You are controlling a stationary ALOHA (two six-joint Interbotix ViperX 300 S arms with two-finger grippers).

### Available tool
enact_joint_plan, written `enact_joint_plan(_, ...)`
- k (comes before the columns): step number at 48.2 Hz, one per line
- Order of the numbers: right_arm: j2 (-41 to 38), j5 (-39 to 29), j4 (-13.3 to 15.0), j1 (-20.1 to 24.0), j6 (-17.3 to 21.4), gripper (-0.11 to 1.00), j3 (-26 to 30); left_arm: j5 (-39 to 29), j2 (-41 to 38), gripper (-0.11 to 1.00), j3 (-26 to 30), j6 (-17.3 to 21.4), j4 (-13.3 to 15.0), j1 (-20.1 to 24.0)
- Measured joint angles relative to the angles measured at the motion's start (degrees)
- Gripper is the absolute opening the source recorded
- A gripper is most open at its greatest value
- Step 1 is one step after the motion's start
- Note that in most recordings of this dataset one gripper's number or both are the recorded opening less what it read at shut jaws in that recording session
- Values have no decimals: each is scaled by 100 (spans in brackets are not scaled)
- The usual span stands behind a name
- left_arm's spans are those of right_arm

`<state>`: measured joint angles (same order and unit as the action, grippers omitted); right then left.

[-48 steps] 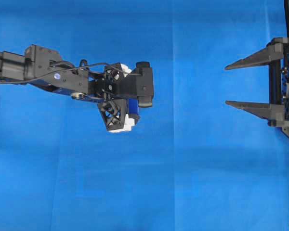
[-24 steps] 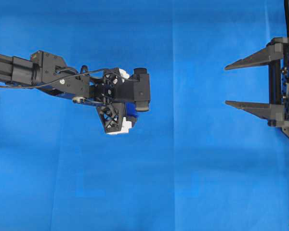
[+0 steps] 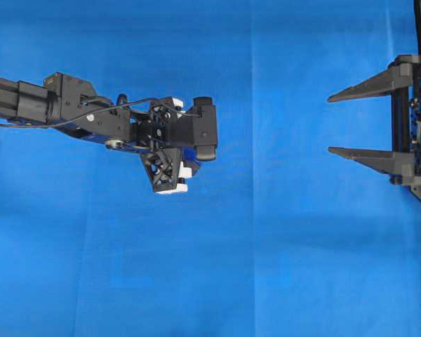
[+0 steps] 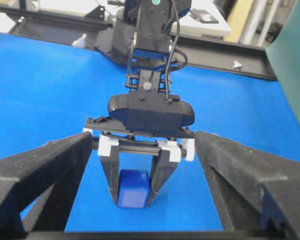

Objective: Handover the blue block to the right arm after grasping it with the left arm, then place it in the designated position.
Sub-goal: 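Close the left gripper on the blue cube and lift it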

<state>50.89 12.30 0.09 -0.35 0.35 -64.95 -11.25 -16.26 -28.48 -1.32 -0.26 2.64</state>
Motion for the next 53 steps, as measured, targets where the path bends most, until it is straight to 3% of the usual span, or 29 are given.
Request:
enact_joint_plan(24,0,-18,0,0,0,95,0,-105,105,49,-18,0,0,18)
enact_joint_plan(53,0,-35,0,0,0,95,0,-1635,1485,49,571,-35,0,-79)
